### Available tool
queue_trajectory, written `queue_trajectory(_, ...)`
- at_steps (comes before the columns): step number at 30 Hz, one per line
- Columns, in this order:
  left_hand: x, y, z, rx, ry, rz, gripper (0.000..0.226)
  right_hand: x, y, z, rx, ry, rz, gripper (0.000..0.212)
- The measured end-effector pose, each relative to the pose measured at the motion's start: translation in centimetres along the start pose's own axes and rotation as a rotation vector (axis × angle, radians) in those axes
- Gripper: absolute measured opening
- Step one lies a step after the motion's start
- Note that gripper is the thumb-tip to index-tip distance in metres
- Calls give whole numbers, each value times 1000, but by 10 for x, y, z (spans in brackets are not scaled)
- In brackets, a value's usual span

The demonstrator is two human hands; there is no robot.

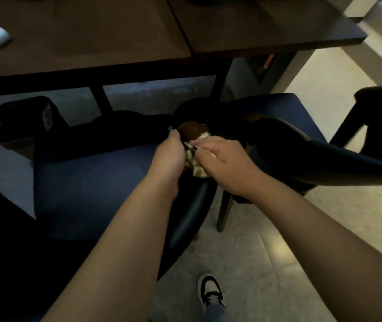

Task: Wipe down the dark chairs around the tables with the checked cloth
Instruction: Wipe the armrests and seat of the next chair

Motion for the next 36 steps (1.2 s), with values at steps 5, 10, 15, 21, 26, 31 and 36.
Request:
queue_trajectory(5, 4, -53, 73, 130, 345, -789, 43, 4, -2, 16, -76, 72, 72, 26)
queue_trajectory(10, 28, -89, 124, 311, 451, -1112, 52, 21, -3, 55, -325, 70, 161, 32)
queue_trajectory(15, 23, -92, 124, 272, 512, -1082, 49, 43, 7, 62, -128, -129, 279, 44)
queue_trajectory(21, 22, -93, 128, 256, 538, -1107, 48, 1, 3, 28, -50, 117, 156, 31)
queue_trajectory(26, 16, -96, 134, 187, 591, -1129, 41, 37, 8, 61, -222, -43, 211, 34)
queue_trajectory(31, 14, -94, 135, 166, 612, -1136, 39, 49, 15, 53, 61, -174, 355, 51)
queue_trajectory(36, 13, -95, 135, 130, 624, -1152, 38, 24, 14, 30, 62, -110, 284, 53)
Point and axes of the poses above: each hand's wrist, its own z-axis away from the middle knuckle, its own y-axis out of the palm, x = y × z, the point moved 10 cm from there along -z, towards the middle knuckle, and after that the axes turned 3 degrees about y, right-handed, at the moved point
